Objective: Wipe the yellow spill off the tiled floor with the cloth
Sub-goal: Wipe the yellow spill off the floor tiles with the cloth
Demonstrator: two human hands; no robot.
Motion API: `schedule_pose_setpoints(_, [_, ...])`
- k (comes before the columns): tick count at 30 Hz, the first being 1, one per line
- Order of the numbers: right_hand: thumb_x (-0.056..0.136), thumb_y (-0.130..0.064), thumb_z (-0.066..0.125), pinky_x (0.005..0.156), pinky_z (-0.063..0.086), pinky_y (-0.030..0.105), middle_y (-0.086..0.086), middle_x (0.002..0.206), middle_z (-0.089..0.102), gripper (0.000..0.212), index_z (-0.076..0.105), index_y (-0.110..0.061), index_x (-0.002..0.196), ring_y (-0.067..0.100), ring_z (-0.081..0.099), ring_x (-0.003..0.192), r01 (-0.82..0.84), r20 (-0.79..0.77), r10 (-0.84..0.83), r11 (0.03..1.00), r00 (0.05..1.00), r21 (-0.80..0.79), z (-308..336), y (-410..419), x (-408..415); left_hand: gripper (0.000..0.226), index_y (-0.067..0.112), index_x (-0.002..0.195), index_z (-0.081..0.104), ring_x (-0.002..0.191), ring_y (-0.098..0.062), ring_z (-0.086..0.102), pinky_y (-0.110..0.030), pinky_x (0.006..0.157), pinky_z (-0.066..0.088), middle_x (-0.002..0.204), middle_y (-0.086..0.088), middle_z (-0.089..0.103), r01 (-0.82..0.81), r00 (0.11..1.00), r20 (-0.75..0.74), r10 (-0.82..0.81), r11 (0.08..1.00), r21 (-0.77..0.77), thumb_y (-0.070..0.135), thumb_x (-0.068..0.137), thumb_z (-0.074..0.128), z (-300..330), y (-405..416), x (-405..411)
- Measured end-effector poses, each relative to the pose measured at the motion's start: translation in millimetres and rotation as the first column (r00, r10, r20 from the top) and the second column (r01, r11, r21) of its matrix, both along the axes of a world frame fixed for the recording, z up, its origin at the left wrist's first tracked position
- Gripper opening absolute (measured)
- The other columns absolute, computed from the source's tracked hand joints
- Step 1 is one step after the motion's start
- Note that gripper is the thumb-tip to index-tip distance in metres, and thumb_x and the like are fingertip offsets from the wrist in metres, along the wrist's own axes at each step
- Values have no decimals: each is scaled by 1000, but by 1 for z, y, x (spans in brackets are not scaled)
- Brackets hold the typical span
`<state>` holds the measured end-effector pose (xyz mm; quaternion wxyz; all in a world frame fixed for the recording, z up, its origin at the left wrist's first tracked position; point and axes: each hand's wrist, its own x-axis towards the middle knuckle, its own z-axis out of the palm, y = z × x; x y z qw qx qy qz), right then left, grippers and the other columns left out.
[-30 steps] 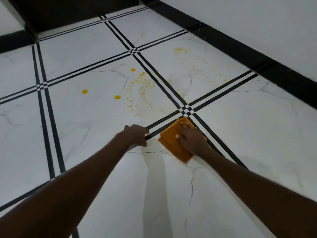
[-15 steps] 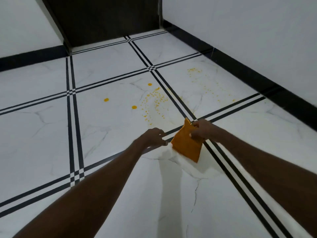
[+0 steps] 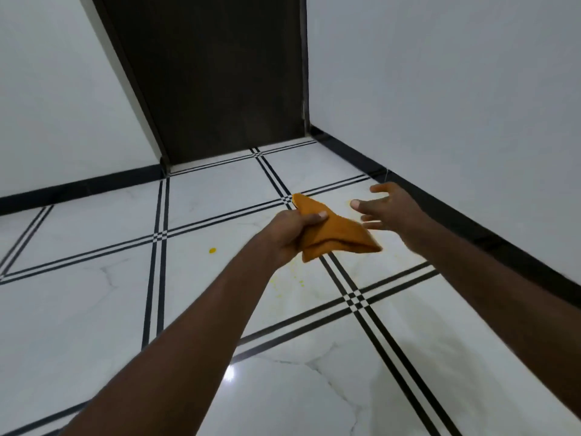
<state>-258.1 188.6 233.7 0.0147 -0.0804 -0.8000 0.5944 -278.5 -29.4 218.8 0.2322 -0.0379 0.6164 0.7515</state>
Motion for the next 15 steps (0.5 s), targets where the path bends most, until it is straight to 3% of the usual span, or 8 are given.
schedule_pose_setpoints(2, [82, -42, 83, 96, 56, 42, 1, 129, 64, 54, 62, -26, 130, 19, 65, 114, -56, -123, 70, 992, 990, 117, 1, -5, 6, 47, -6, 130, 56, 106, -31, 71, -35, 70, 62, 123, -21, 69, -52, 998, -22, 51, 998, -23, 10, 90, 73, 26, 4, -5])
schedule_pose_setpoints(5, [89, -41, 76, 85, 63, 38, -1, 105, 79, 32, 75, -25, 117, 19, 75, 101, -212, -184, 216, 976, 959, 37, 11, -14, 19, 42, -7, 127, 59, 100, -26, 73, -34, 72, 64, 118, -19, 71, -51, 997, -62, 46, 995, -91, 9, 90, 73, 68, 6, -6])
schedule_pose_setpoints(9, [94, -32, 72, 81, 63, 29, -2, 101, 80, 27, 77, -22, 118, 11, 76, 96, -202, -279, 180, 978, 943, -53, 41, -19, 22, 33, -9, 125, 58, 76, -13, 74, -19, 64, 59, 99, -13, 72, 24, 990, -134, -42, 991, -130, 2, 95, 65, 121, 4, 1])
schedule_pose_setpoints(12, [99, -21, 66, 75, 65, 32, 6, 99, 79, 15, 79, -20, 106, 18, 77, 92, -188, -260, 171, 981, 950, -45, 58, -27, 7, 30, -5, 124, 58, 89, -16, 73, -22, 75, 62, 108, -15, 71, 19, 985, -169, -46, 987, -158, 1, 95, 63, 142, -6, -8])
schedule_pose_setpoints(15, [103, -20, 60, 59, 63, 35, 14, 108, 74, 14, 73, -14, 105, 31, 73, 96, -167, -126, 142, 962, 982, -214, 67, -43, -13, 34, 0, 125, 58, 99, -17, 68, -22, 77, 62, 118, -13, 67, 9, 979, -193, -68, 957, -291, 4, 92, 68, 145, -18, -20])
